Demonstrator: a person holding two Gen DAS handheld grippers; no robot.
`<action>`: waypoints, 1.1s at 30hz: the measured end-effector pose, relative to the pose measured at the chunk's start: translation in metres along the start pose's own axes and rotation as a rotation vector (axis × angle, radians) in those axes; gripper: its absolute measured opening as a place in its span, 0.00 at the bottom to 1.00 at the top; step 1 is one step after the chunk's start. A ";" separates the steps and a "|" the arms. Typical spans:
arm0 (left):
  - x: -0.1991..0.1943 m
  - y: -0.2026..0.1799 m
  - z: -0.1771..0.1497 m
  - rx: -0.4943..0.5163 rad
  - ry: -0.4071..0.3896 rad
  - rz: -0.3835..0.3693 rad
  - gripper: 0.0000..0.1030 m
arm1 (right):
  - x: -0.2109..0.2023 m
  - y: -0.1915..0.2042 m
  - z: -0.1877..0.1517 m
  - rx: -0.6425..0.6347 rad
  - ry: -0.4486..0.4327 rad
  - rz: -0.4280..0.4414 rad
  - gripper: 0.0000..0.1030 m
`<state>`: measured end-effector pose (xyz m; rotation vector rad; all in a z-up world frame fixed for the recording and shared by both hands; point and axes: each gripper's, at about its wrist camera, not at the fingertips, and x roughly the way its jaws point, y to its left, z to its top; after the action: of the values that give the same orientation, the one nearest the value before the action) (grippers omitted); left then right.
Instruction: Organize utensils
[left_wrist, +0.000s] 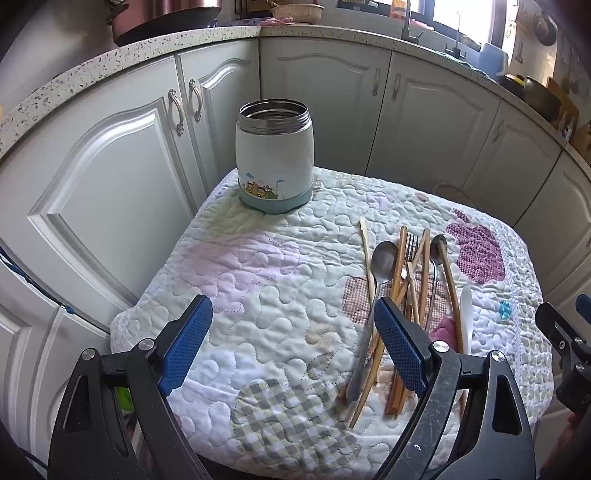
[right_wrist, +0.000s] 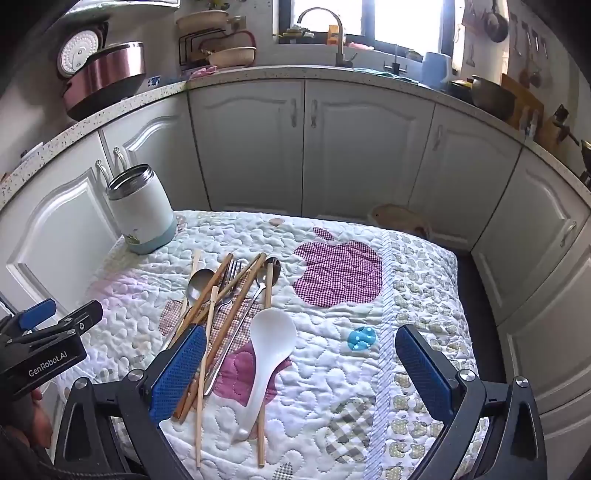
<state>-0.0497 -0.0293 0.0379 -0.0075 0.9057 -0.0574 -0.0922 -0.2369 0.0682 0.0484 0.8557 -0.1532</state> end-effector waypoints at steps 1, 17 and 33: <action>0.000 0.000 0.000 -0.001 0.001 -0.003 0.87 | -0.001 0.003 -0.001 -0.002 -0.001 -0.004 0.99; -0.006 -0.001 0.000 -0.016 0.002 -0.036 0.87 | -0.001 -0.002 0.001 -0.011 -0.048 0.000 0.99; -0.013 -0.004 0.000 -0.013 -0.006 -0.040 0.87 | -0.011 0.004 0.007 -0.012 -0.018 0.007 0.99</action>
<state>-0.0576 -0.0327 0.0480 -0.0374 0.9000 -0.0888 -0.0932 -0.2319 0.0806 0.0386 0.8380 -0.1412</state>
